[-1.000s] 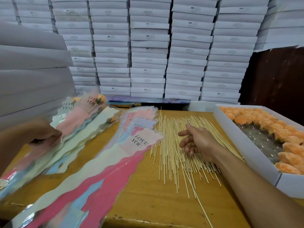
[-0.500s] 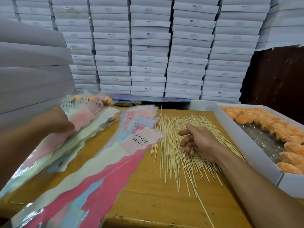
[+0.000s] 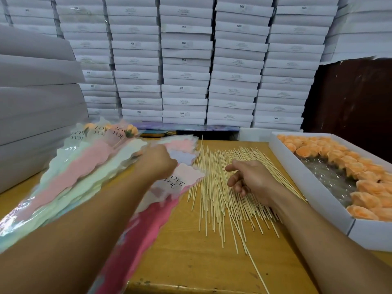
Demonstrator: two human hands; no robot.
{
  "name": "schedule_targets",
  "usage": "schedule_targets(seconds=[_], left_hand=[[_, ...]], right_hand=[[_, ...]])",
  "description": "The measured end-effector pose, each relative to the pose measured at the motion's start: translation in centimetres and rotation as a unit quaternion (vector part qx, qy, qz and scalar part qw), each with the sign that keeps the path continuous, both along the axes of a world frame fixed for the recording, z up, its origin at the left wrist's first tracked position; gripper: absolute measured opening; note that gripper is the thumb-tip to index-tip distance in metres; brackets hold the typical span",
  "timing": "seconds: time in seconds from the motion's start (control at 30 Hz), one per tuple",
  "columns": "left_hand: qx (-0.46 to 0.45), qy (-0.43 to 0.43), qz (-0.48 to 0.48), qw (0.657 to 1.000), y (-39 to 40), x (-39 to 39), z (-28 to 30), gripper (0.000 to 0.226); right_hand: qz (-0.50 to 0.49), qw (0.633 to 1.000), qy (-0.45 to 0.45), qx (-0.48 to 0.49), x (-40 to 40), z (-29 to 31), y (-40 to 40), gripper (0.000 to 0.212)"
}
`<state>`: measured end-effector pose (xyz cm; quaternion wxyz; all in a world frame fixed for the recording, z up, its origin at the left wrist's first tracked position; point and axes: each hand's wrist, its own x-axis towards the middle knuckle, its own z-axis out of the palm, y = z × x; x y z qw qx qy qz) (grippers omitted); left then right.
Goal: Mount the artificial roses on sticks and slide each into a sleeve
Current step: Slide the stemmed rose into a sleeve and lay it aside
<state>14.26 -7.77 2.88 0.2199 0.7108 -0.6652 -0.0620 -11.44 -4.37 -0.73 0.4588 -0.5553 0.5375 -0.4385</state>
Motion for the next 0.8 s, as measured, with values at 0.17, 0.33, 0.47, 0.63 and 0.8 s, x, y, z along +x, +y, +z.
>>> schedule_targets(seconds=[0.17,0.33,0.47,0.63,0.8], left_hand=[[0.001,0.195,-0.021,0.981,1.2,-8.1,-2.5,0.012],[-0.042,0.252,-0.025,0.966,2.2,-12.2,-3.3,0.021],[-0.096,0.240,-0.032,0.965,2.4,-12.4,-4.2,0.024],[-0.132,0.229,-0.054,0.963,2.5,-12.3,-5.0,0.024],[-0.140,0.206,-0.050,0.967,2.4,-11.9,-5.2,0.012]], right_hand=[[-0.004,0.999,0.029,-0.020,-0.2,0.0,0.2,0.021],[-0.020,0.998,0.053,-0.037,-0.5,0.0,0.1,0.020],[-0.039,0.992,0.109,-0.055,-0.6,-0.3,-0.2,0.024],[-0.064,0.981,0.170,-0.070,-0.7,-0.7,-0.7,0.024],[-0.106,0.961,0.231,-0.104,-0.4,-0.5,-0.6,0.027]])
